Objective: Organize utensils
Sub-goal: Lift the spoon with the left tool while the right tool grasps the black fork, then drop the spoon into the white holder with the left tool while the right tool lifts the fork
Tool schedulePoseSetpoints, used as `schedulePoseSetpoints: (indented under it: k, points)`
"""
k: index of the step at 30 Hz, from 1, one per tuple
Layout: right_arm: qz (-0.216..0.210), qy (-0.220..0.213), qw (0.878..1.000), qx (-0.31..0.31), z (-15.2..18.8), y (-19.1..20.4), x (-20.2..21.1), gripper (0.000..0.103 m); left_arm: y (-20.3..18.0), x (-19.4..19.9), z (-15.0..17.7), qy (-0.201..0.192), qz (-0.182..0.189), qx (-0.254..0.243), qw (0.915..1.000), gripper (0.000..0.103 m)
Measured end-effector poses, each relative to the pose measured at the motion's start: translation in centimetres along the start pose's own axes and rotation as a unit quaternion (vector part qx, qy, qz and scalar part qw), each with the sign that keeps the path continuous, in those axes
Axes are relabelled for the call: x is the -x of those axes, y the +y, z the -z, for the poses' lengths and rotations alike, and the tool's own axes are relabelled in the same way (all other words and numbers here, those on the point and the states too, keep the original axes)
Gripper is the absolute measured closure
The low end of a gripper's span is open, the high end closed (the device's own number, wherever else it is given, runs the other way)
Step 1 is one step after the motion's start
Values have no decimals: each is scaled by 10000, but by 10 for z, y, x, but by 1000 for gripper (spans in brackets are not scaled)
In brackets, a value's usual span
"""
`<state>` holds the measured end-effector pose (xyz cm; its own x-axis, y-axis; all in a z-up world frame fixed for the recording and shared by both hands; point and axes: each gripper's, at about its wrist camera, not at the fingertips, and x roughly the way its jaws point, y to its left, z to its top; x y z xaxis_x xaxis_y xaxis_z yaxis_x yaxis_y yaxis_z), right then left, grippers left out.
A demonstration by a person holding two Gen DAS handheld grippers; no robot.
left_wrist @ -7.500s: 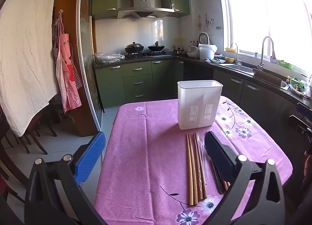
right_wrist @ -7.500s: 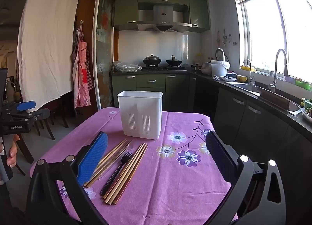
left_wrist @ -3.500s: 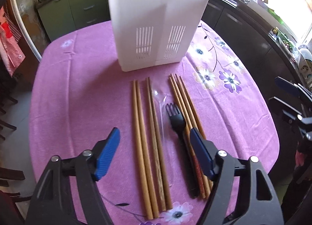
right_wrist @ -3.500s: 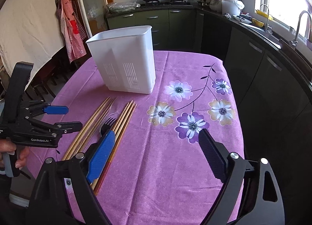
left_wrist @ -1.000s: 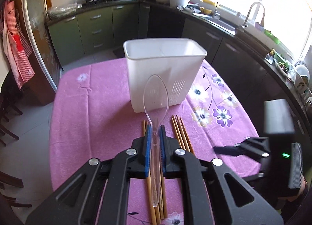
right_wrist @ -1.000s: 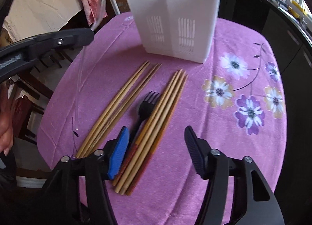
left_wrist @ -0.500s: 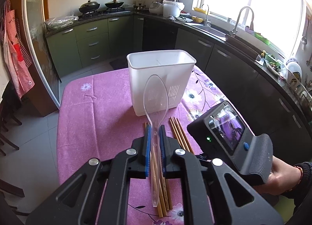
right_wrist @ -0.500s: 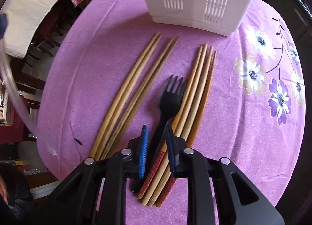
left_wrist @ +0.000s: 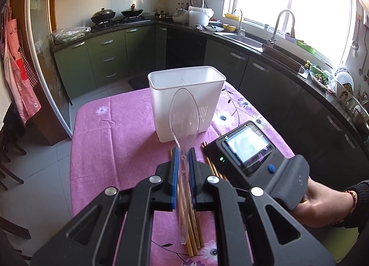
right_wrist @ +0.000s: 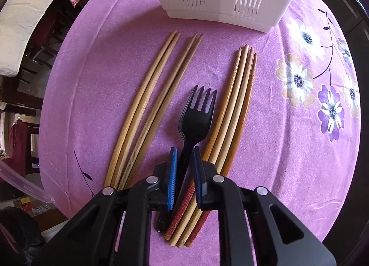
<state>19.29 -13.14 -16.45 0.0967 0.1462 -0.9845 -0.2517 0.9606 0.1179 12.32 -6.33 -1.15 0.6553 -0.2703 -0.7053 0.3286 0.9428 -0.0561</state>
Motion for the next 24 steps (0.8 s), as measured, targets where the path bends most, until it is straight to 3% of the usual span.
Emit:
schedulePoseSetpoints:
  k: [4,8,14,19,24]
  points:
    - [24,-235,9997,-94,1,5,-4,90,0,5,-3,-69,23,-7,10000,95]
    - [-697,-443,9959,-363,8,-10,0,94,2,13,-10,-228,63,38,9997,95]
    - [-1621,-1358,9762,-474,37,-30,37,94,5,28,-48,-812,133,142,9965,95]
    - [-2190,-2038,9526,-546,67,-50,61,94,4,30,-99,-1733,217,242,9843,94]
    - [-2563,-2342,9350,-718,80,-87,73,94,0,4,-138,-2574,-147,237,9659,94]
